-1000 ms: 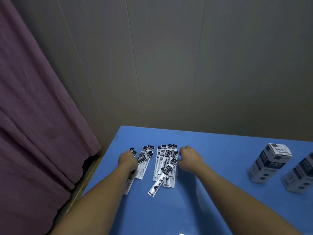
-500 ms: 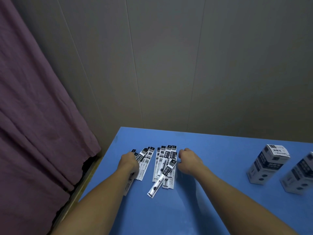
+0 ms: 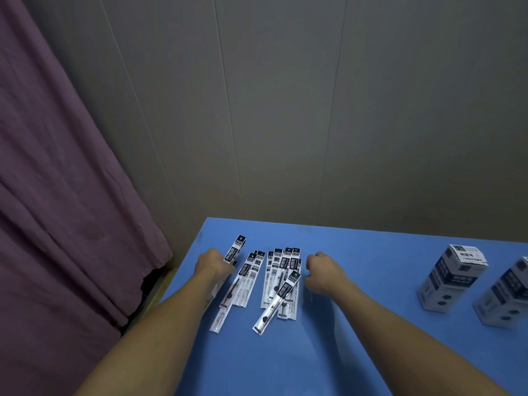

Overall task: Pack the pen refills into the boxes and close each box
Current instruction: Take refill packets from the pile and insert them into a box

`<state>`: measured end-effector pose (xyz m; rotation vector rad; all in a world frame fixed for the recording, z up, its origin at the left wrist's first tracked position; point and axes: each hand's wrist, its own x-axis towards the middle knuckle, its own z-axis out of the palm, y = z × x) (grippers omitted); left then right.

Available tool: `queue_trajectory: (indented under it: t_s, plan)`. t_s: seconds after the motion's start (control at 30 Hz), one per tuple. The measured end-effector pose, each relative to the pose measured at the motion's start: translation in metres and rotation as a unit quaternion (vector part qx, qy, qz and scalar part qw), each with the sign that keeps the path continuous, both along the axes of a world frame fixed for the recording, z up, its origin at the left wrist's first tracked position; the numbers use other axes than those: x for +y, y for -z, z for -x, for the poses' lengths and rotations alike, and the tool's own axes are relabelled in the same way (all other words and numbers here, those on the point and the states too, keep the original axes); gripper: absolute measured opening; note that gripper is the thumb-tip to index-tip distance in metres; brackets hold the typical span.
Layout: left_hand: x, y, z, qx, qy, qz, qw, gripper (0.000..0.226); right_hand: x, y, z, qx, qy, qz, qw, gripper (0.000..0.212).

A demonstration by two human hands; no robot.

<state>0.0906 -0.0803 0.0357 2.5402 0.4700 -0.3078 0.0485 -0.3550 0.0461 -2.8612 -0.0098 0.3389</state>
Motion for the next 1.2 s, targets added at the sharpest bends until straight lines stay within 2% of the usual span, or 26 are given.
queue_trajectory:
  t_s: [0.13, 0.27, 0.5, 0.63, 0.77, 0.83, 0.9, 1.0, 1.1, 1.2]
  plan:
    - [0.005, -0.007, -0.001, -0.010, 0.025, 0.070, 0.997, 0.018, 0.004, -0.003, 0.012, 0.001, 0.008, 0.008, 1.000, 0.033]
    - [0.009, -0.010, 0.000, 0.006, 0.070, 0.114, 0.991, 0.031, 0.007, -0.009, 0.032, -0.005, 0.037, 0.012, 0.999, 0.033]
    - [-0.013, -0.026, 0.028, 0.038, 0.118, 0.212, 0.969, 0.027, 0.006, -0.016, 0.077, -0.003, 0.098, 0.013, 0.995, 0.029]
    - [-0.033, -0.026, 0.042, 0.048, 0.195, 0.203, 0.958, 0.029, -0.007, -0.018, 0.111, 0.000, 0.140, 0.010, 0.990, 0.027]
    - [-0.062, -0.023, 0.064, 0.074, 0.244, 0.253, 0.933, 0.015, -0.026, -0.021, 0.157, 0.011, 0.185, 0.014, 0.983, 0.027]
    - [-0.082, -0.025, 0.076, 0.089, 0.250, 0.285, 0.921, 0.012, -0.040, -0.022, 0.179, 0.013, 0.205, 0.013, 0.979, 0.017]
    - [-0.107, -0.028, 0.085, 0.088, 0.279, 0.279, 0.914, 0.015, -0.058, -0.026, 0.202, 0.021, 0.228, 0.019, 0.973, 0.015]
    - [-0.147, -0.036, 0.100, 0.063, 0.340, 0.230, 0.910, 0.018, -0.088, -0.030, 0.238, 0.020, 0.270, 0.013, 0.963, 0.028]
    - [-0.189, -0.045, 0.121, 0.055, 0.369, 0.236, 0.897, 0.017, -0.119, -0.035, 0.277, 0.013, 0.306, 0.015, 0.952, 0.030]
    - [-0.232, -0.053, 0.150, 0.023, 0.386, 0.218, 0.896, 0.003, -0.151, -0.038, 0.314, 0.017, 0.336, 0.012, 0.942, 0.029]
